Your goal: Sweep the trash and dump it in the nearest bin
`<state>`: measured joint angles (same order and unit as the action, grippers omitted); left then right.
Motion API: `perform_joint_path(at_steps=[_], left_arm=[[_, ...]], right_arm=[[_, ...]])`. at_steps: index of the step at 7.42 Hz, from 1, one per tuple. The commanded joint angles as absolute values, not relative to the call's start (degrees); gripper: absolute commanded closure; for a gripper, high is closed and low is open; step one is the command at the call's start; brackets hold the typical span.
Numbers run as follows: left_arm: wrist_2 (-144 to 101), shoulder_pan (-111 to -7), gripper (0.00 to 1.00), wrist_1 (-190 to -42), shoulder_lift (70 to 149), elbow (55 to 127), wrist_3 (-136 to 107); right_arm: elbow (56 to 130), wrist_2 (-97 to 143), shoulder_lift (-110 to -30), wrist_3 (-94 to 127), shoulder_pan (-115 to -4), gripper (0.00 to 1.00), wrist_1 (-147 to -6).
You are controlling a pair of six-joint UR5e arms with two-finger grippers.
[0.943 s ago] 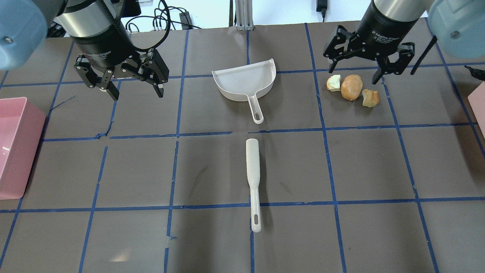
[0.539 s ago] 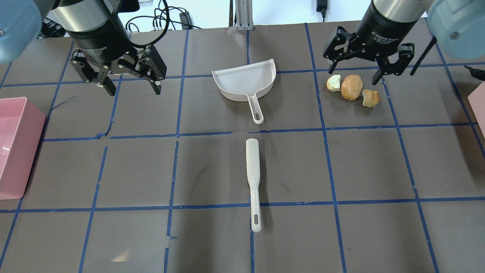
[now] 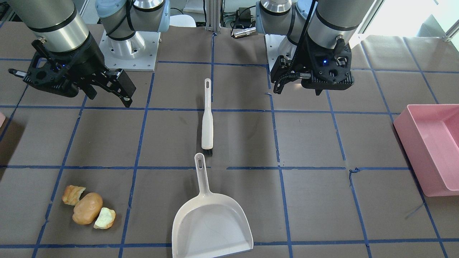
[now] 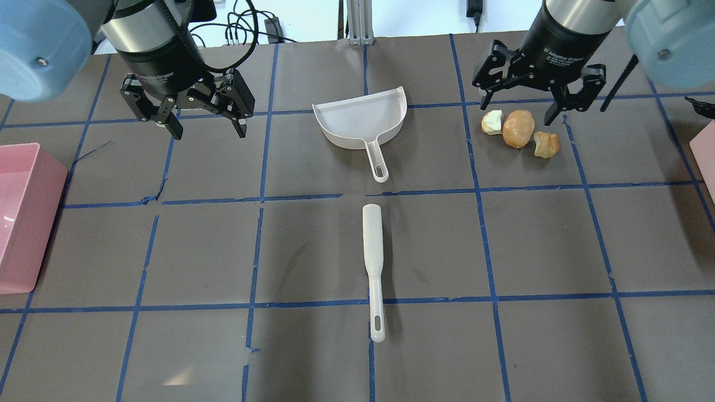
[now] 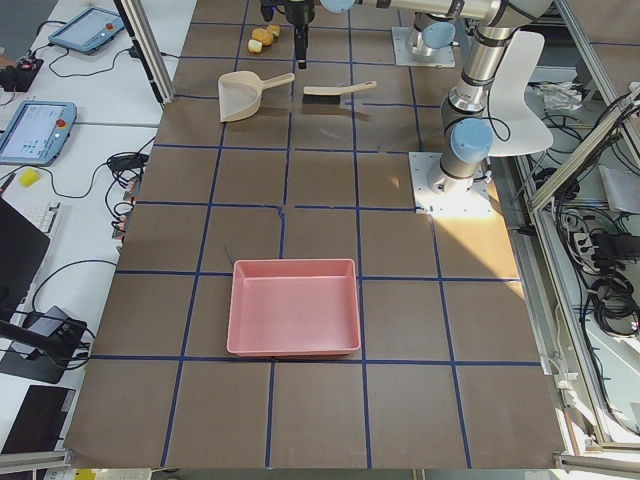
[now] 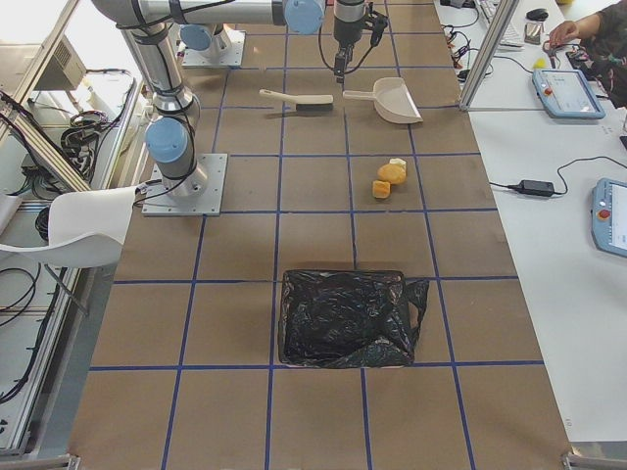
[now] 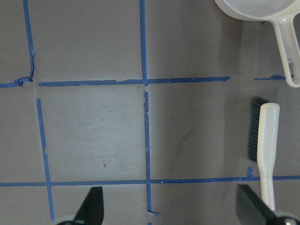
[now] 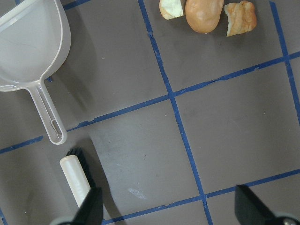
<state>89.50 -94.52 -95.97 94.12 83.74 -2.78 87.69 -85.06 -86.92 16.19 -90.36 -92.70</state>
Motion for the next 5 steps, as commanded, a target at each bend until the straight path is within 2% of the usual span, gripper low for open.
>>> perform_joint_path(at_steps=[1,3,5], left_arm=[[88.51,-102.42,0.00,-95.98,96.31,84.02,-3.33],[89.03,-110.02,0.00,-92.92,97.99,88.04,-12.52],[88.68,-113.44,0.02,-84.95,97.47,98.65,-19.57]], right_arm=[[87.63,-85.43,-82.99,15.82,-94.64,0.00,-100.16],[87.45,-85.60,-77.28,10.33,-97.98,0.00,-105.36],[87.28,-84.99,-72.27,9.49,-98.44,0.00,-112.02]])
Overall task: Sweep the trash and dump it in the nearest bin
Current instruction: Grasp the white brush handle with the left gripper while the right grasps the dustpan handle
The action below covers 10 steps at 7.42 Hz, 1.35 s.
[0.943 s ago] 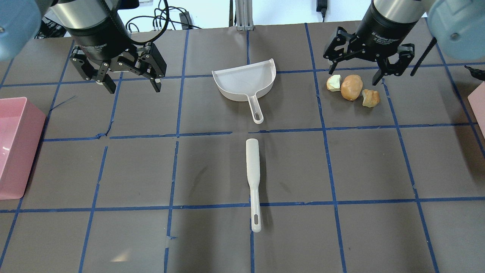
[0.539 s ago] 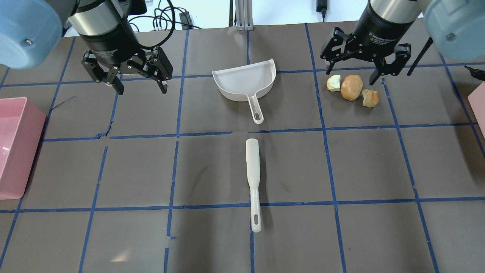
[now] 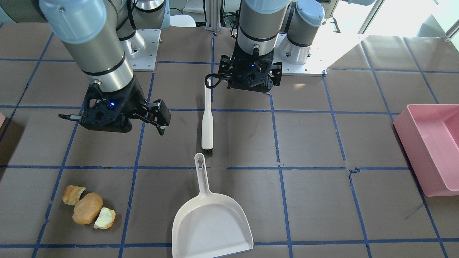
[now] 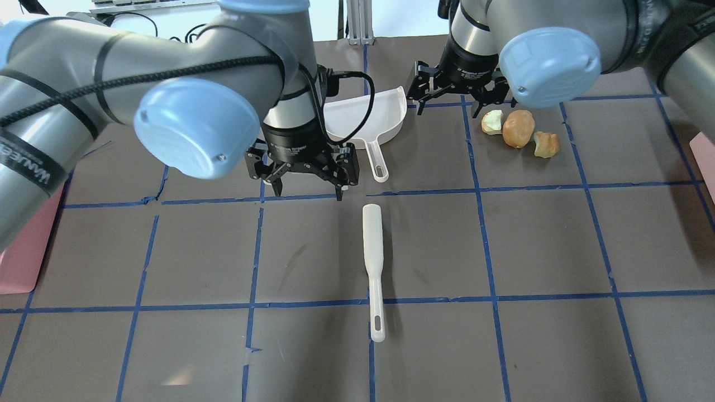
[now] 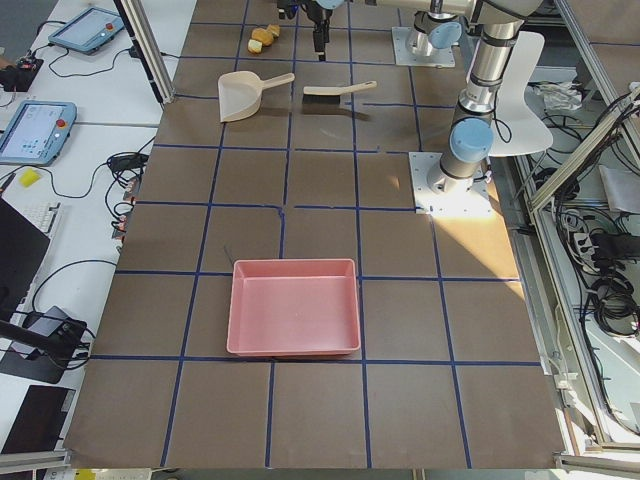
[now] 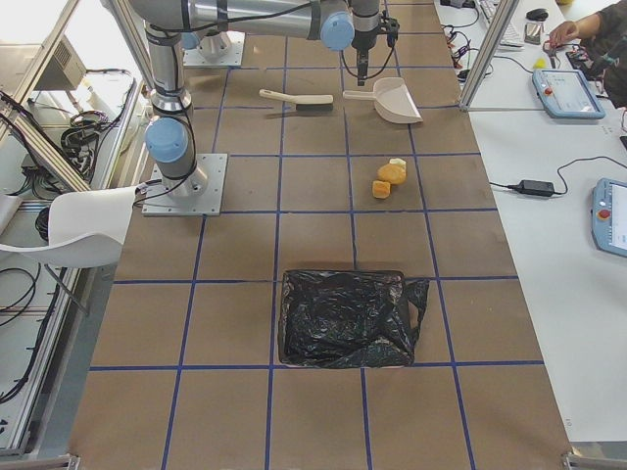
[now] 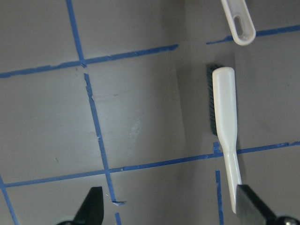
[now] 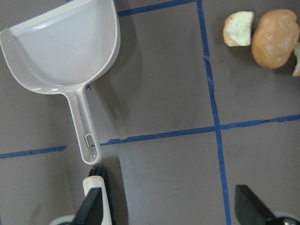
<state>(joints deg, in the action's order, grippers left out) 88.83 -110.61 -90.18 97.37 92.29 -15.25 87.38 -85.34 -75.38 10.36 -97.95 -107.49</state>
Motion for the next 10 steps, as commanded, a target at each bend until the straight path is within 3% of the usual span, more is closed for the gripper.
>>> perform_joint_path(at_steps=[1,3,8,9,10], left_arm=[[88.68,-117.12,0.02,-77.85,97.99,102.96,-21.08],[88.42,-122.40,0.02,-66.43,102.89,110.10,-27.22],[88.59,-125.95,0.10,-63.11,106.44,111.44,-27.25],[88.94,-125.95,0.15,-63.19,106.44,111.88,-27.07],[88.95,-125.95,0.31,-63.11,106.52,112.41,-27.33]], right_arm=[[87.36,-85.60,-72.25,9.93,-98.44,0.00,-112.15],[87.80,-86.22,-73.03,10.89,-96.78,0.00,-111.54],[89.12,-85.61,-74.97,17.30,-98.26,0.00,-110.47],[89.47,-85.34,-73.14,16.27,-98.35,0.00,-111.09],[89.47,-85.17,-70.95,14.17,-100.70,0.00,-112.92]])
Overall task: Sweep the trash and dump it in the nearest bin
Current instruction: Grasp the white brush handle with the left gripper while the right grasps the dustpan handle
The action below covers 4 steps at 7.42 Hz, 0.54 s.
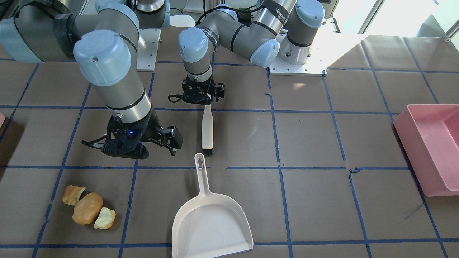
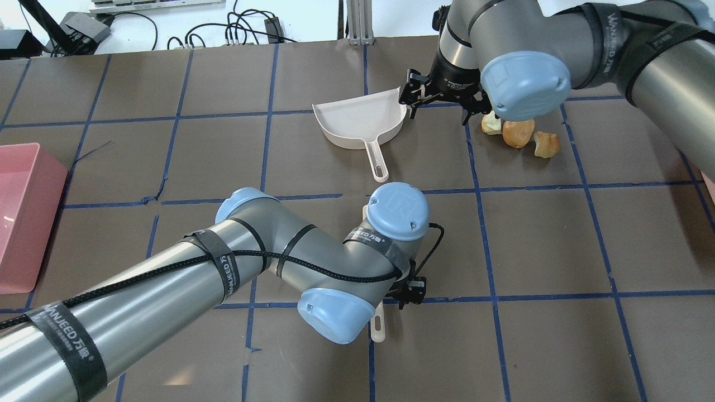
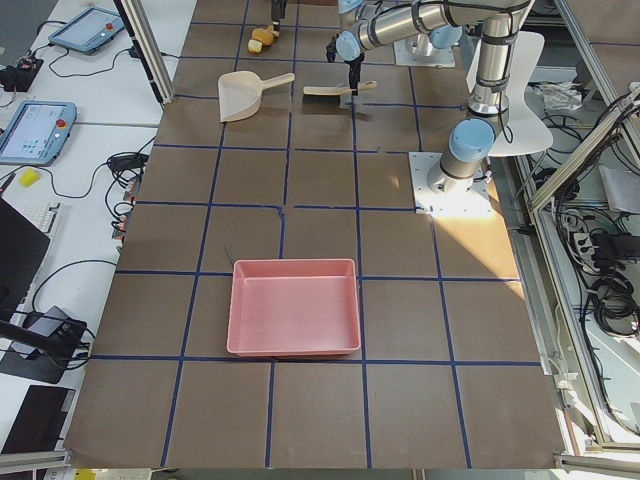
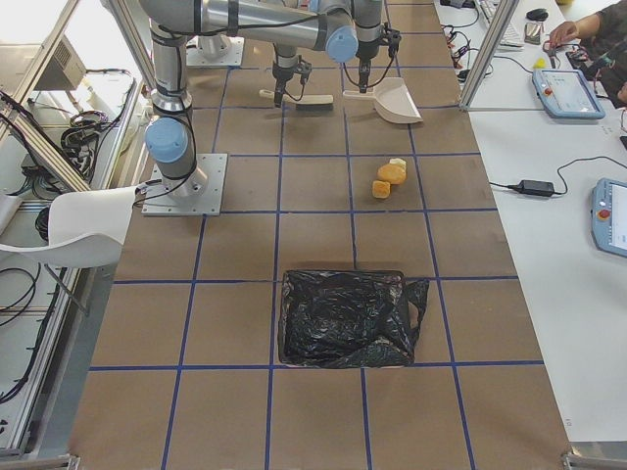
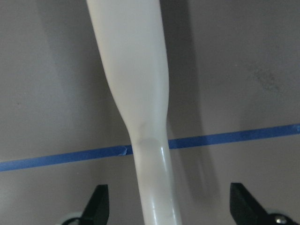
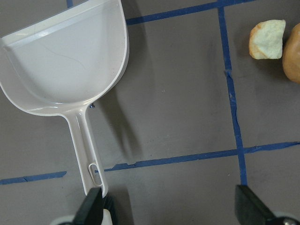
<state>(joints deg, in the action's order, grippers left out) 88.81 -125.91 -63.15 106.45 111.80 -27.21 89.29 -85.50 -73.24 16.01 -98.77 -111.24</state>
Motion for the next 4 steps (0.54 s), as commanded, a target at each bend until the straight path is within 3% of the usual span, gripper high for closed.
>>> perform_joint_path(at_steps=[1,2,4], left_arm=[[88.95,-125.95,0.52,-63.02,106.44,112.41,-27.33],[88.95,-125.95,0.67,-63.02,106.35,112.41,-27.07],[88.95,-125.95,0.73,-62.84,106.26,112.24,-27.07]], right_arm=[[89.39,-85.86,-67.27,11.89,-104.20,0.00,-117.12],[89.56,-85.26,-65.32,12.04,-105.98,0.03,-120.55],[89.21,-85.08,-59.08,10.64,-106.43,0.01,-128.81]])
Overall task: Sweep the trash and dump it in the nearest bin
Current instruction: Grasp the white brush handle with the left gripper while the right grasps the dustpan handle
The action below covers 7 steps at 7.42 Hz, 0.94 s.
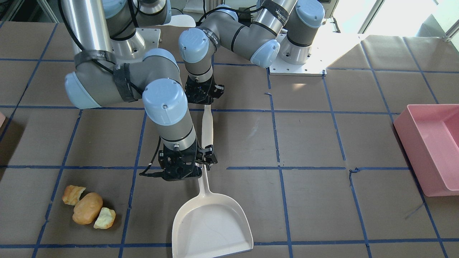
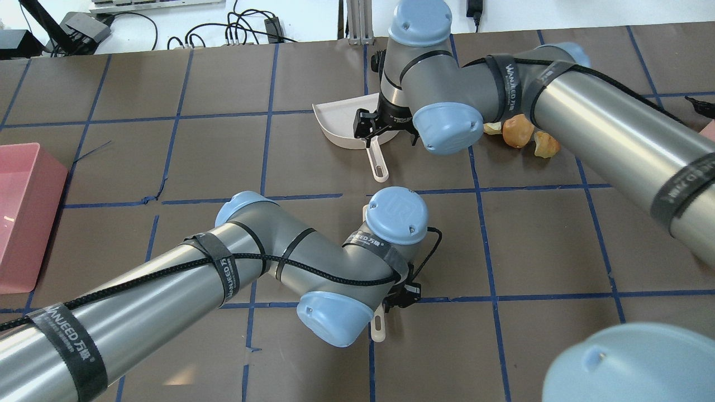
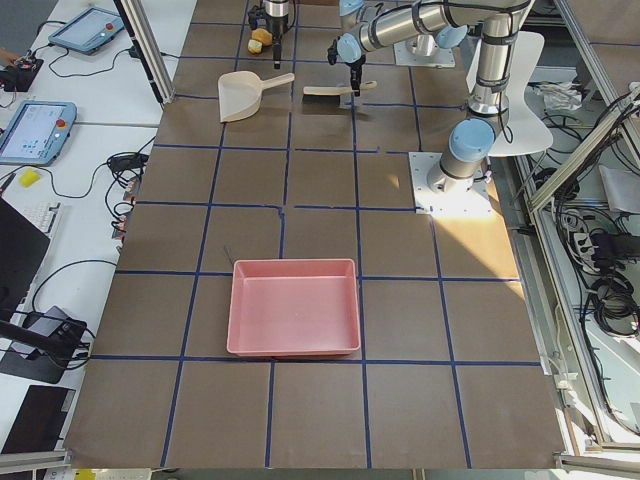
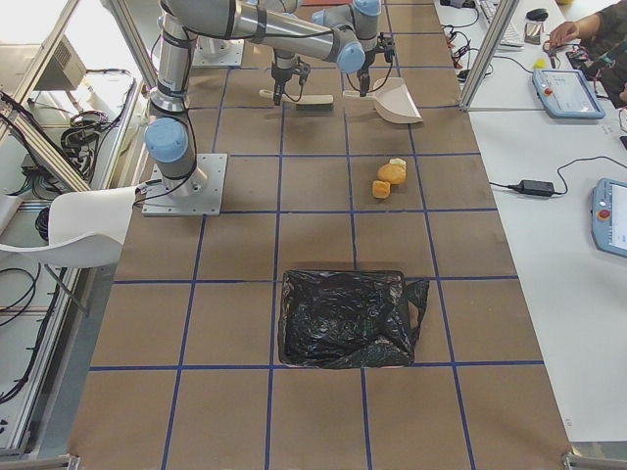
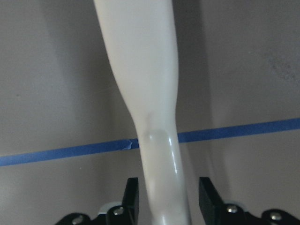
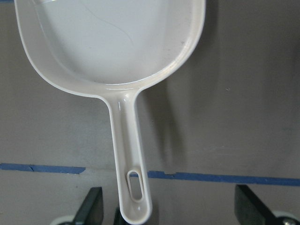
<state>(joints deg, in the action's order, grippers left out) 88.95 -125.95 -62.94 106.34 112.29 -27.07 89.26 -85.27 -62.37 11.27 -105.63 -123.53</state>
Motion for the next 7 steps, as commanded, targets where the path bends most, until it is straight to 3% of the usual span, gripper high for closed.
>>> perform_joint_path(at_steps=[1,2,3,7], left_arm=[[89.03,-125.95,0.82,-62.93,106.26,112.32,-27.42],[89.12,-125.95,0.92,-62.93,106.17,112.32,-27.51],[89.12,-125.86,0.95,-62.84,105.56,112.32,-27.60],[88.68,-123.76,1.00,-66.07,100.65,113.20,-27.95]], right_arm=[[89.38,-85.08,-58.98,10.37,-106.61,0.00,-128.33],[89.47,-85.08,-58.63,10.37,-107.39,0.00,-128.15],[89.56,-85.17,-58.62,10.37,-107.75,0.00,-128.06],[89.65,-85.25,-58.97,10.37,-107.49,0.19,-126.66]])
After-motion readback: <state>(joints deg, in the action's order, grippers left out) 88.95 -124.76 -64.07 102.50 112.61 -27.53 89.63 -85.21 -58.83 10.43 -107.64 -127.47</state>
